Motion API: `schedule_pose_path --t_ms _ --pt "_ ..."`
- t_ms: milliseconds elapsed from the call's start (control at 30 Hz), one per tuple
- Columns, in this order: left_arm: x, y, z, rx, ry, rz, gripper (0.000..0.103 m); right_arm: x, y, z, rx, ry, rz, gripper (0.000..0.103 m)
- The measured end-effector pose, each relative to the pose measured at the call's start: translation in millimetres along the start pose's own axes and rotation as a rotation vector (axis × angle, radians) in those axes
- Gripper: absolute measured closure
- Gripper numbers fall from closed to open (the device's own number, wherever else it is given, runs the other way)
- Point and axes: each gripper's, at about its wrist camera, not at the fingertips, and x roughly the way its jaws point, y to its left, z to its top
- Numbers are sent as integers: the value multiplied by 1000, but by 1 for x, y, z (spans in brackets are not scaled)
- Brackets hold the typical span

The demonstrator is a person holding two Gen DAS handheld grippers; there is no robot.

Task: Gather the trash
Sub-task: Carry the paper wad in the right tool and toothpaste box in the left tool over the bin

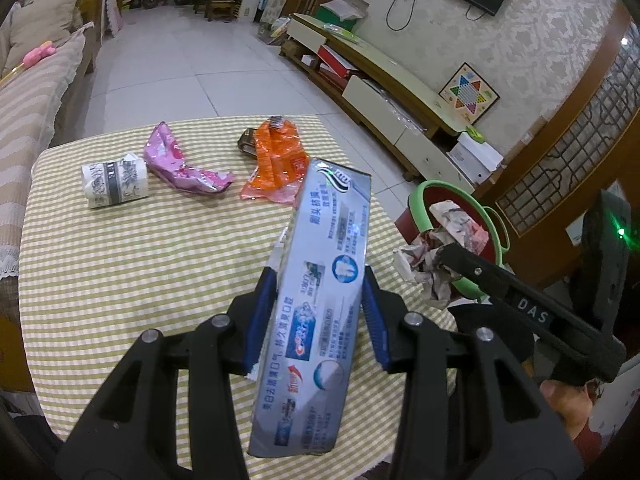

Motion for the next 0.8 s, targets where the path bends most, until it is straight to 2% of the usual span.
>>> schedule_pose_path --t_ms 367,800 --pt "7 -15 9 33 2 -6 62 -13 -17 4 27 -27 -23 55" --pt "12 -48 26 98 -18 -19 62 -39 -57 20 45 -89 -77 55"
